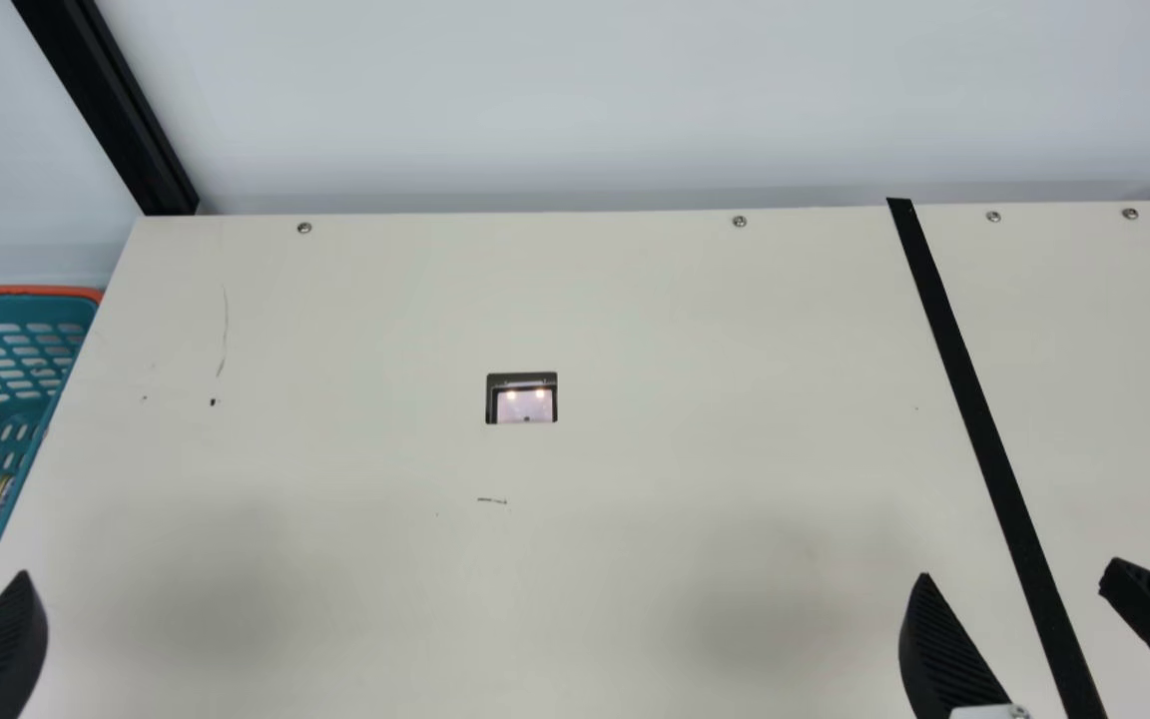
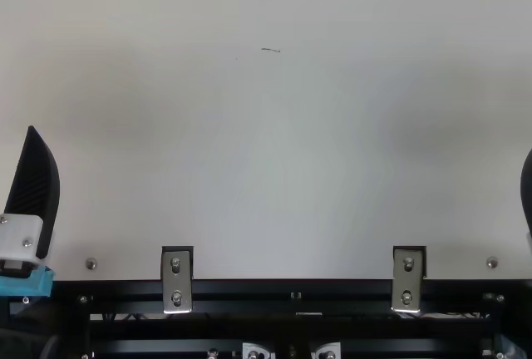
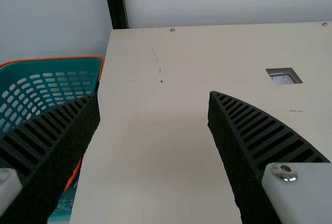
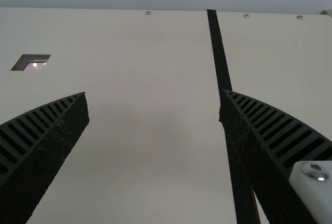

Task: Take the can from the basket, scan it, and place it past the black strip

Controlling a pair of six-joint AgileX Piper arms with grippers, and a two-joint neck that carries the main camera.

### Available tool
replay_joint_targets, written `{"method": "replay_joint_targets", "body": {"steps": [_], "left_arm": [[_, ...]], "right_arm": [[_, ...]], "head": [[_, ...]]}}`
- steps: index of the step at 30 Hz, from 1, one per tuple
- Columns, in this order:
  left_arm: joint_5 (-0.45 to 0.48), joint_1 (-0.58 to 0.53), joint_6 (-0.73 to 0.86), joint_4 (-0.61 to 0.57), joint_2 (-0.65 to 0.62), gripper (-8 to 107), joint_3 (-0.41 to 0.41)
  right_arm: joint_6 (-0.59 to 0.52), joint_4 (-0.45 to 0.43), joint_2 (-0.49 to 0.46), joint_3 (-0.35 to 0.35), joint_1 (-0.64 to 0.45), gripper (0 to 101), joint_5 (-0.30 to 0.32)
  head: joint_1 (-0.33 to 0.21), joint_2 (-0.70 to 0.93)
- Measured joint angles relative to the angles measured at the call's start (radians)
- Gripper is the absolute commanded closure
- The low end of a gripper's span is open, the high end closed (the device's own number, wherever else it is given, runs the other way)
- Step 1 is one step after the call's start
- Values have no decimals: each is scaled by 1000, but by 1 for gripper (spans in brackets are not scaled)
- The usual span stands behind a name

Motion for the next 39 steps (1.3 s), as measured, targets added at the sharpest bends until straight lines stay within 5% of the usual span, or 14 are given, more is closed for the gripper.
{"method": "replay_joint_targets", "body": {"steps": [39], "left_arm": [[0,0,0,0,0,9,0]], "right_arm": [[0,0,0,0,0,0,0]], "head": [[0,0]]}}
